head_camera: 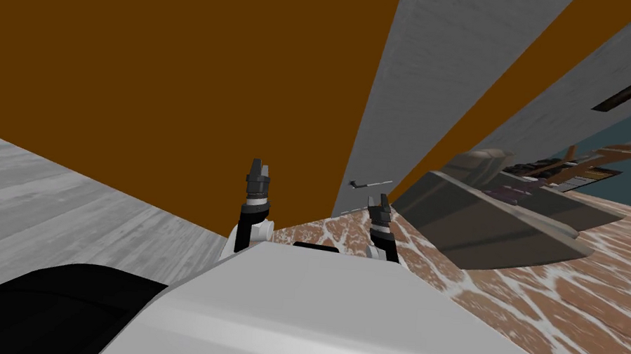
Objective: Pull the door open
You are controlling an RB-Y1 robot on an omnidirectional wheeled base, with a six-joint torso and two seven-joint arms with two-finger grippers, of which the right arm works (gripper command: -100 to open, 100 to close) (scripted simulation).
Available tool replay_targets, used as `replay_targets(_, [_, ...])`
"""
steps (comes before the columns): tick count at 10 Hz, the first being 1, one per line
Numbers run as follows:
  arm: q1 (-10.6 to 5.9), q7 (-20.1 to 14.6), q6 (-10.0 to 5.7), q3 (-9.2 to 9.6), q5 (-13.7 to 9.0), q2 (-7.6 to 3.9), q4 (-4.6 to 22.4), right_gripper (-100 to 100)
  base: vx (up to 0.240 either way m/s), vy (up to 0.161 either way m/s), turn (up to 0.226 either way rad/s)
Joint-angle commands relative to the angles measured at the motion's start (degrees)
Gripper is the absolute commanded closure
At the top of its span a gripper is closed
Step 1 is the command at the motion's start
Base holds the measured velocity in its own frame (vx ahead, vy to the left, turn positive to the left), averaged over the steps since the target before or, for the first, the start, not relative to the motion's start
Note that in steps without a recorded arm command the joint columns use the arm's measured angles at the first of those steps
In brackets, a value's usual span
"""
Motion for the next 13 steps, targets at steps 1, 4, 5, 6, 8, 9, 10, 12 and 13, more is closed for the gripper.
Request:
replay_targets(1, [-1.08,-0.8,-0.62,0.18,-0.3,-1.02,2.9,-100,0.032,-0.055,0.104])
replay_targets(4, [-1.95,-1.5,-1.45,0.36,-0.5,-1.90,7.0,-100,0.026,-0.056,0.098])
replay_targets(5, [-2.84,-2.2,-2.30,0.55,-0.8,-2.80,9.3,-100,0.024,-0.050,0.122])
replay_targets(6, [-2.84,-2.2,-2.30,0.55,-0.8,-2.80,10.4,-100,0.021,-0.050,0.080])
replay_targets(8, [-3.73,-2.8,-3.15,0.74,-1.0,-3.69,13.7,-100,0.025,-0.065,0.098])
replay_targets(9, [-4.62,-3.5,-4.00,0.92,-1.3,-4.57,15.5,-100,0.032,-0.064,0.164])
replay_targets(10, [-4.62,-3.5,-4.00,0.92,-1.3,-4.57,17.1,-100,0.021,-0.055,0.072])
replay_targets(12, [-5.50,-4.2,-4.85,1.11,-1.5,-5.45,20.4,-100,0.014,-0.056,0.086])
replay_targets(13, [-6.39,-4.9,-5.70,1.30,-1.7,-6.33,22.5,-100,0.021,-0.062,0.152])
